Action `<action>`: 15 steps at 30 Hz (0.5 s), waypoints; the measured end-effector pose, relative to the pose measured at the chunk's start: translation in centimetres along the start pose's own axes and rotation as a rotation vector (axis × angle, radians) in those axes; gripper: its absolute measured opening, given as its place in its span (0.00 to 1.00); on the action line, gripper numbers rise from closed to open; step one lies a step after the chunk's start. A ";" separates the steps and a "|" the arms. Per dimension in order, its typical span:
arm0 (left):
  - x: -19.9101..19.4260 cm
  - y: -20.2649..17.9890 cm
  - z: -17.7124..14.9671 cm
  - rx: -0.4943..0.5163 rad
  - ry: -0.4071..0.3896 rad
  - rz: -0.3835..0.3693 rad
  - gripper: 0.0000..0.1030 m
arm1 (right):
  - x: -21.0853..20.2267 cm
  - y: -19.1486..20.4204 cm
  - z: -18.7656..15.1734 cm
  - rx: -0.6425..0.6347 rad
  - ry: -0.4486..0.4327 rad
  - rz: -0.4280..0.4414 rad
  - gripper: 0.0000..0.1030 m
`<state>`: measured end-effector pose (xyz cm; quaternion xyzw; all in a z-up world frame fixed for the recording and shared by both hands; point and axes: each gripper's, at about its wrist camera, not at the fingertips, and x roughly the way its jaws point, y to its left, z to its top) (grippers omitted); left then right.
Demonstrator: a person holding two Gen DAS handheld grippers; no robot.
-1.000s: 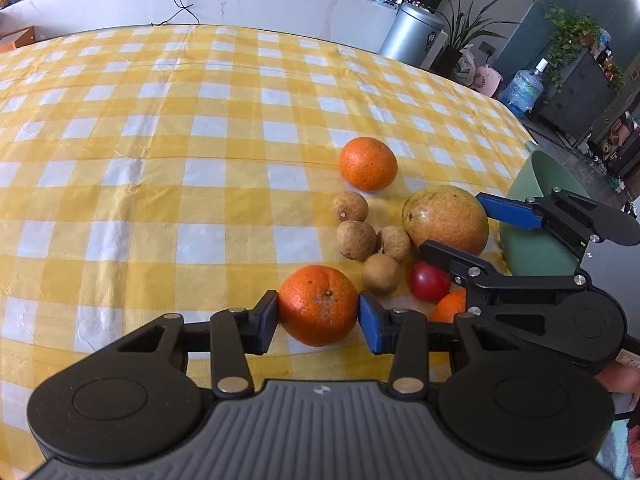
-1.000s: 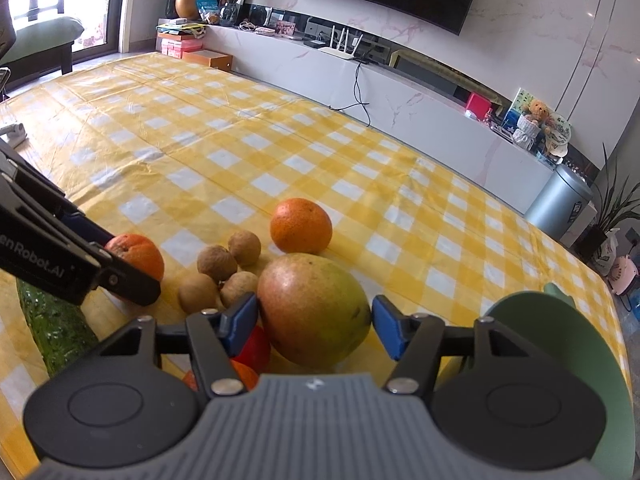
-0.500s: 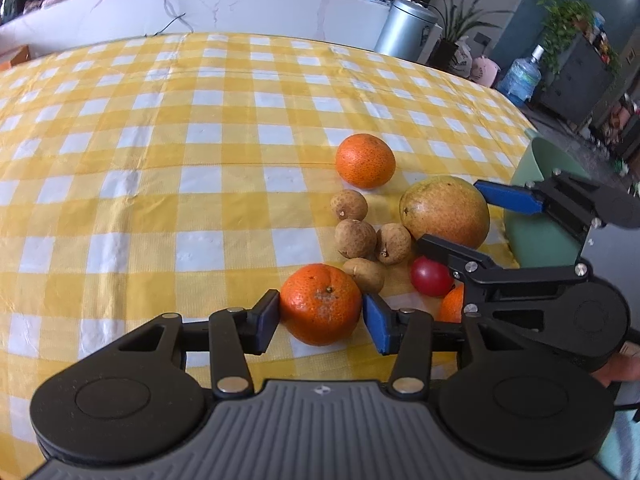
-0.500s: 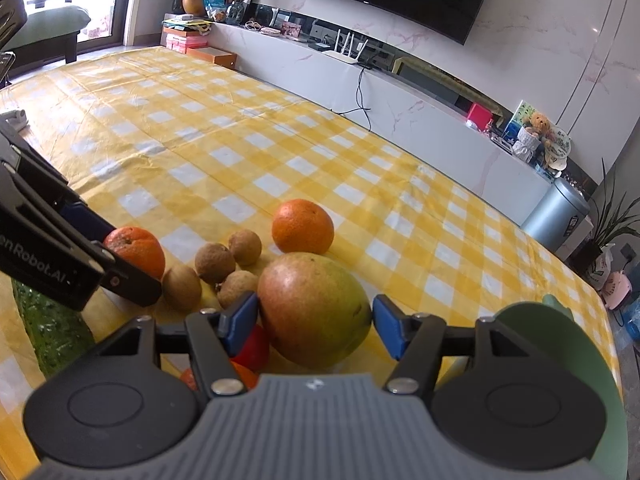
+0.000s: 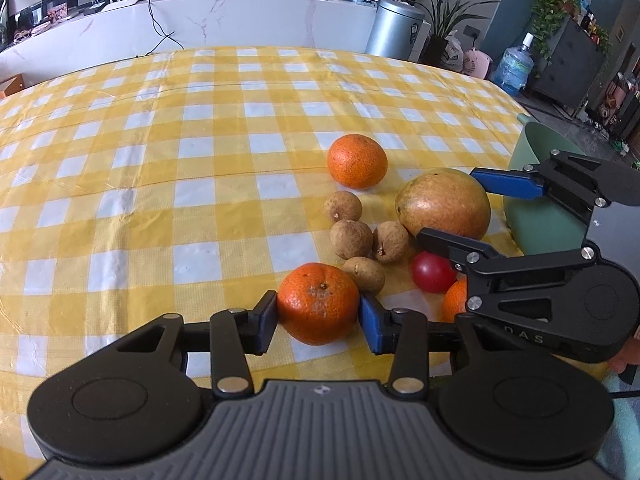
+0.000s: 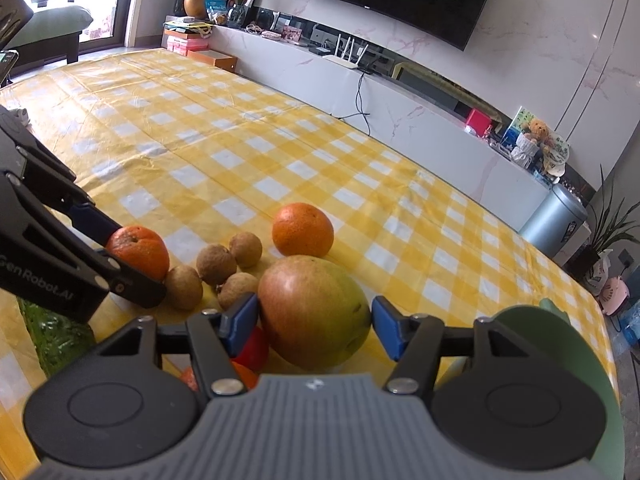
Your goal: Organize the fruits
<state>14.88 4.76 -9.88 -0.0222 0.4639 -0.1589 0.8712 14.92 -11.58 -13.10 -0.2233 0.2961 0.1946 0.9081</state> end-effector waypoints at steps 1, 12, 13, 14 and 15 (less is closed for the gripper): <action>0.0 0.1 0.0 -0.005 -0.001 0.000 0.47 | -0.1 0.1 0.0 -0.005 -0.006 -0.002 0.58; -0.4 0.1 0.5 -0.024 -0.009 0.003 0.47 | 0.0 -0.3 0.5 0.006 0.026 0.019 0.58; -0.4 0.1 0.5 -0.025 -0.009 0.001 0.47 | 0.1 -0.3 0.7 -0.005 0.040 0.028 0.58; -0.4 0.1 0.5 -0.027 -0.010 -0.003 0.47 | 0.2 -0.5 0.9 -0.010 0.057 0.037 0.58; -0.5 0.1 0.5 -0.029 -0.011 -0.006 0.47 | 0.4 -0.7 1.1 -0.013 0.074 0.047 0.58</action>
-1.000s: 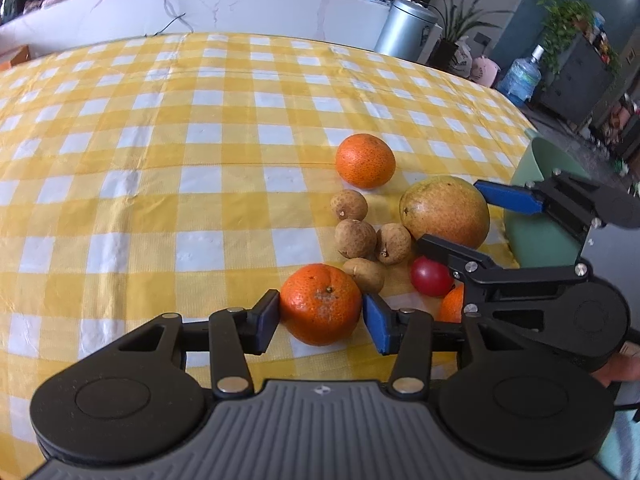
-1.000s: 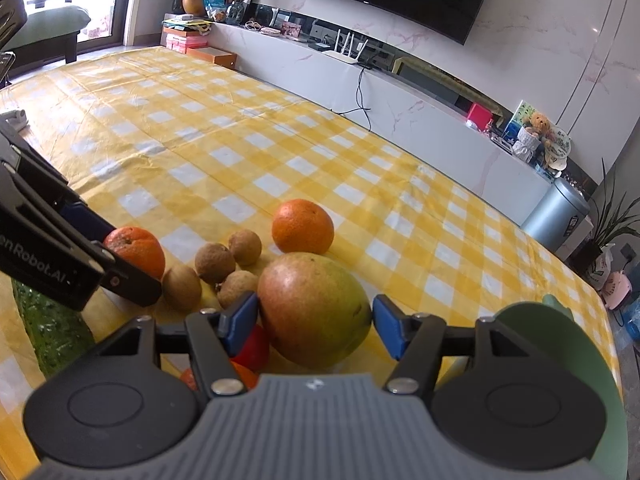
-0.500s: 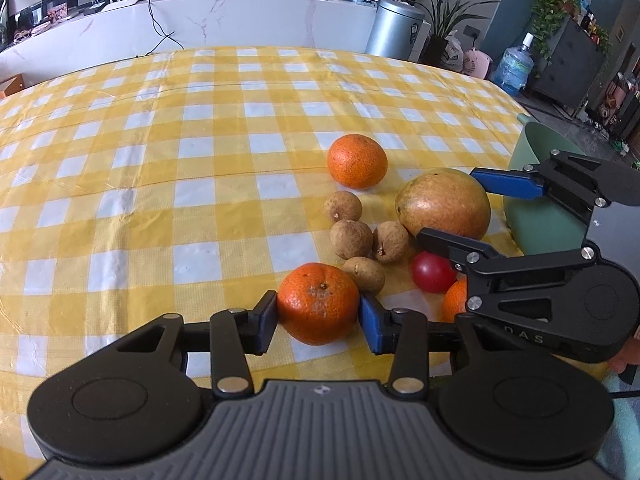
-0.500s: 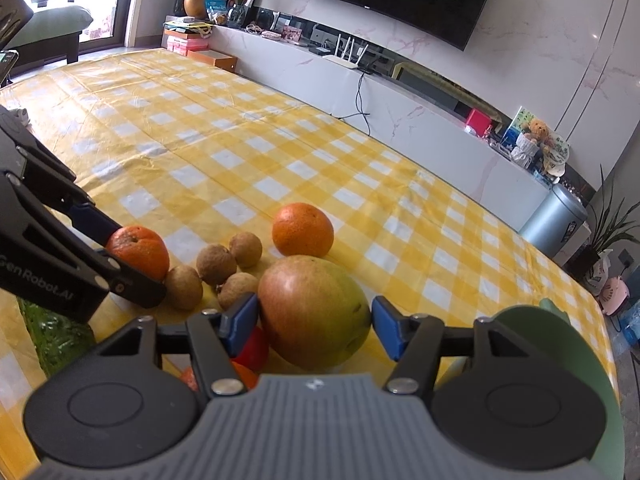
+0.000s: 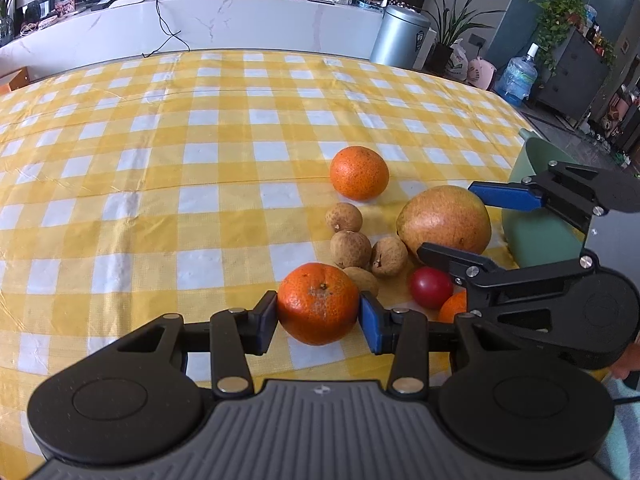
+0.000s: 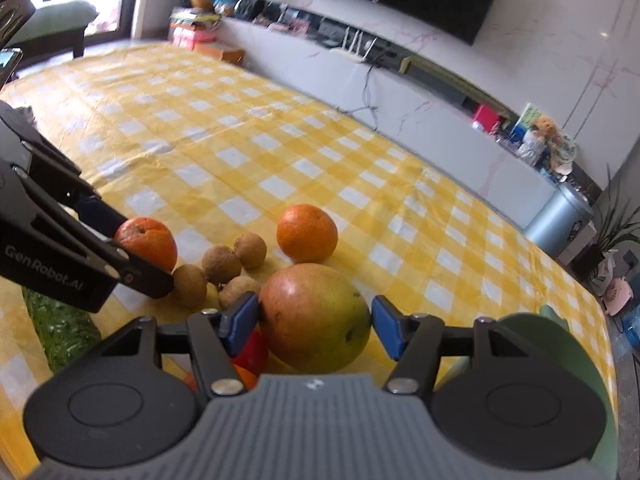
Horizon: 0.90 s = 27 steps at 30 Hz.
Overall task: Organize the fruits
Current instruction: 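Carry the tangerine in the left gripper while the right gripper carries the mango to the colander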
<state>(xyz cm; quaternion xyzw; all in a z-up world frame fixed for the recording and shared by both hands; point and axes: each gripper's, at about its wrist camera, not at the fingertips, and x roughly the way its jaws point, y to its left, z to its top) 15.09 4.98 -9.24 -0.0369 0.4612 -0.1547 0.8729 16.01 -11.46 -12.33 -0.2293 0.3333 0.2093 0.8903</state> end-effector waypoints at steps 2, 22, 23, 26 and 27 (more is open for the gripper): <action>0.0 0.1 0.0 -0.003 -0.001 -0.003 0.47 | 0.2 -0.7 0.4 0.014 0.038 0.027 0.59; -1.0 0.0 0.6 -0.011 -0.037 -0.024 0.47 | 1.0 -1.1 2.2 0.019 0.158 0.047 0.56; -1.2 -0.2 0.7 -0.008 -0.042 -0.023 0.47 | 0.4 -1.1 2.1 0.022 0.135 0.043 0.56; -1.9 -0.8 1.3 -0.005 -0.054 -0.017 0.47 | -1.3 -1.2 2.2 0.049 0.075 0.029 0.56; -2.2 -1.1 1.5 -0.006 -0.058 -0.018 0.47 | -1.8 -1.4 2.3 0.062 0.056 0.022 0.56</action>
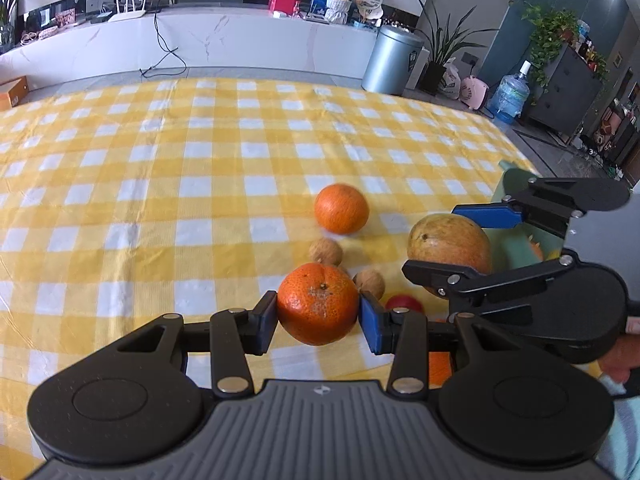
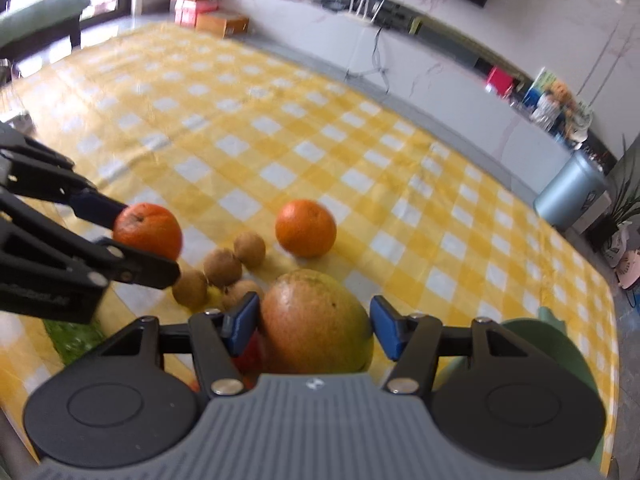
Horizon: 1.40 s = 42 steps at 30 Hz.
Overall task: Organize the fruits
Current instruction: 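Carry the tangerine in the left gripper while the right gripper carries the mango to the colander, then lower the tangerine into the colander and open the left gripper while the right releases the mango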
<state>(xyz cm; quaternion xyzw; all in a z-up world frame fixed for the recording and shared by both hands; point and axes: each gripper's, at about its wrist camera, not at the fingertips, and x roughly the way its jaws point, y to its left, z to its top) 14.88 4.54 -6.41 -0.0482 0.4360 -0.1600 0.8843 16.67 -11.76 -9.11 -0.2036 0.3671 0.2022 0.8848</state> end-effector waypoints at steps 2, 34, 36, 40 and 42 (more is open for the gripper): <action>-0.5 -0.6 0.4 -0.004 -0.007 -0.003 0.47 | -1.3 -0.6 0.2 0.030 -0.035 -0.002 0.56; 2.5 -17.8 4.4 0.254 0.042 -0.157 0.47 | -7.1 -15.1 -9.7 0.486 -0.083 -0.213 0.55; 3.1 -18.3 4.4 0.274 0.052 -0.160 0.47 | -6.8 -15.2 -10.0 0.517 -0.102 -0.222 0.55; 4.3 -19.0 4.5 0.299 0.073 -0.157 0.47 | -6.1 -15.7 -10.7 0.568 -0.125 -0.219 0.55; 4.7 -19.0 4.6 0.302 0.082 -0.159 0.47 | -5.8 -15.9 -10.8 0.573 -0.132 -0.215 0.55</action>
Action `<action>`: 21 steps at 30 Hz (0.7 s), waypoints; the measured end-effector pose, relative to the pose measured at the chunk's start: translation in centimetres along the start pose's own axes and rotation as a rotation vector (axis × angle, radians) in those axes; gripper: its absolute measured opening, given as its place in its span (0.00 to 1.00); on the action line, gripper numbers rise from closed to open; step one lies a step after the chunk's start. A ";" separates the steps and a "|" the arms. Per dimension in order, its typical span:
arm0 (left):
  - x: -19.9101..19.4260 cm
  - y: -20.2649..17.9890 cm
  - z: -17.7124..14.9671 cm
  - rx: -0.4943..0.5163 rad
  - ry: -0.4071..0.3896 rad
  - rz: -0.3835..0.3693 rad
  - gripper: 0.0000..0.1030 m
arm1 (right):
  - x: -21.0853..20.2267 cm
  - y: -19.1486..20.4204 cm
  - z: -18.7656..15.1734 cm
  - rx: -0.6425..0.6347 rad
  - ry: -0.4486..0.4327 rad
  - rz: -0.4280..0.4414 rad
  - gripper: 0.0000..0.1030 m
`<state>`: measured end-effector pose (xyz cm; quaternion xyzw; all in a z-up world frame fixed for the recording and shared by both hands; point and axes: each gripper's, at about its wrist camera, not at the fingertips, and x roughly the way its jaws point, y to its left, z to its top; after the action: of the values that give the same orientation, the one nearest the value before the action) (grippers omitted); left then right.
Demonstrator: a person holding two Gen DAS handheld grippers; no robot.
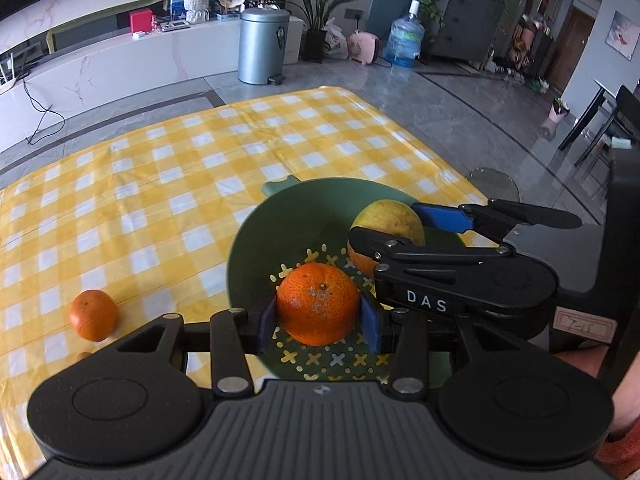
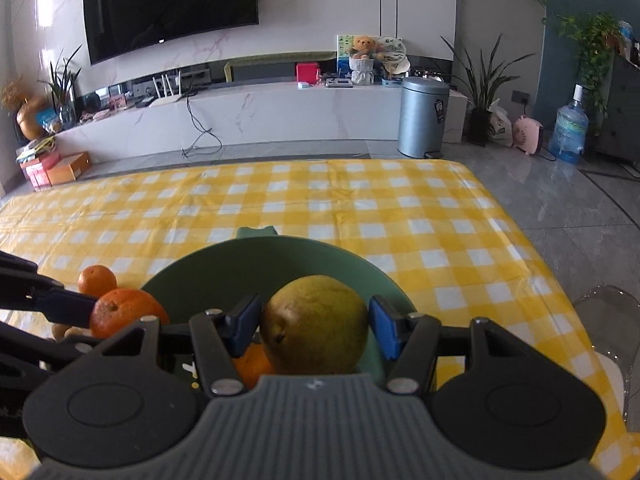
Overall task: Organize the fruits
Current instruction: 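Lower the tangerine into the colander and open the left gripper while the right releases the mango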
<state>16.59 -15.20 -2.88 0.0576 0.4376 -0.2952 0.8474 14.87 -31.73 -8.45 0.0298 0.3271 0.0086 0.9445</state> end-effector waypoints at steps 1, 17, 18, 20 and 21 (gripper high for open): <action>0.2 0.0 0.1 -0.001 0.004 -0.004 0.47 | 0.2 -0.2 0.1 0.007 -0.001 0.002 0.55; 1.5 1.8 0.8 -0.058 0.028 -0.012 0.47 | 2.9 -0.9 0.1 0.096 0.034 0.110 0.56; 1.6 1.8 0.8 -0.056 0.031 -0.010 0.47 | 2.9 -1.0 0.1 0.099 0.033 0.113 0.56; 1.7 1.7 0.8 -0.052 0.034 -0.007 0.47 | 2.9 -1.1 0.1 0.113 0.033 0.124 0.56; 1.7 1.7 0.8 -0.052 0.034 -0.008 0.47 | 2.8 -1.2 0.0 0.119 0.033 0.126 0.56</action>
<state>18.82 -14.82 -3.97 0.0385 0.4598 -0.2861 0.8398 17.09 -32.81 -10.26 0.1062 0.3402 0.0489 0.9331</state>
